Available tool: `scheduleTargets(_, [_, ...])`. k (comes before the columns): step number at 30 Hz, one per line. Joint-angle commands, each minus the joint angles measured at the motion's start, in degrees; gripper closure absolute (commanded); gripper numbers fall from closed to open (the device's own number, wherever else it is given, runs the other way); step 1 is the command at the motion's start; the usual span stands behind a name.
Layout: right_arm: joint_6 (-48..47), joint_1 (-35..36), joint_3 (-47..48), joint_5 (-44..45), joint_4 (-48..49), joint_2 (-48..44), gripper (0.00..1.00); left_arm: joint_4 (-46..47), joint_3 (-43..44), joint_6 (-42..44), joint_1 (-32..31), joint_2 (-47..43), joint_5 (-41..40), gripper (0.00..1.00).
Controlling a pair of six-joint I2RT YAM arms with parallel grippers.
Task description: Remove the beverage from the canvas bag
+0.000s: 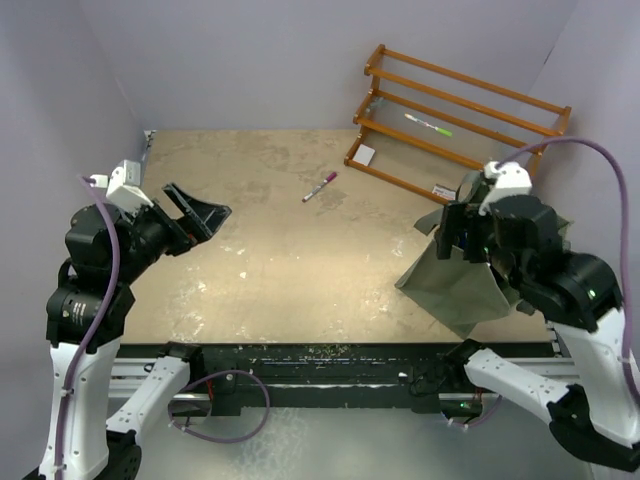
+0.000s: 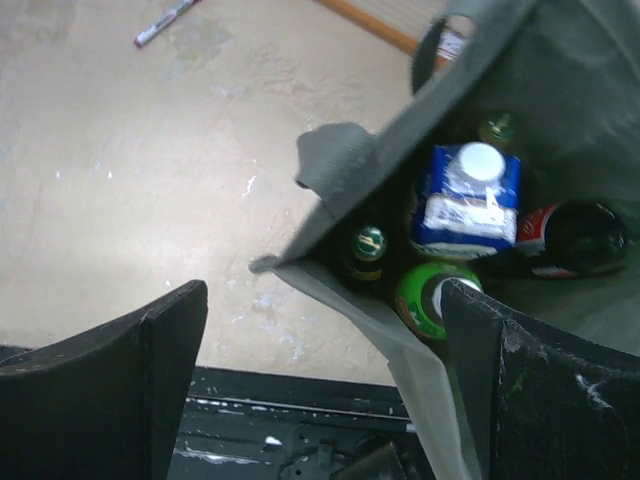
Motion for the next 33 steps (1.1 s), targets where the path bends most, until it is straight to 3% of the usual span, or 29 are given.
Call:
scheduleTargets(1, [-10.22, -0.13, 3.22, -7.23, -0.5, 6.16, 0.0, 1.12, -1.2, -3.69, -0.28, -2.25, 6.7, 0.01])
scheduleTargets(8, [-22.02, -0.19, 1.79, -10.53, 1.66, 1.82, 0.0, 2.71, -3.47, -5.8, -0.28, -9.09, 7.73, 0.01])
scheduleTargets(12, [-27.31, 0.01, -2.19, -6.88, 0.61, 2.17, 0.01, 2.63, -3.61, -6.28, -0.28, -9.26, 8.36, 0.01])
scheduleTargets(16, [-31.23, 1.26, -8.34, -3.62, 1.89, 0.25, 0.03, 3.7, -3.91, -5.9, -0.25, -7.04, 9.18, 0.01])
scheduleTargets(24, [-45.42, 1.64, -20.24, -6.41, 6.54, -5.17, 0.17, 4.08, 1.78, -2.15, -0.28, 3.11, 8.92, 0.01])
scheduleTargets(28, [-46.04, 1.66, -20.36, -7.1, 9.82, -4.07, 0.37, 6.31, 1.3, -2.54, -0.28, 7.15, 8.58, 0.01])
scheduleTargets(33, [-42.93, 1.65, -19.77, -17.29, 11.55, -0.69, 0.68, 11.04, -2.34, -6.18, -0.27, 9.49, 9.5, 0.01])
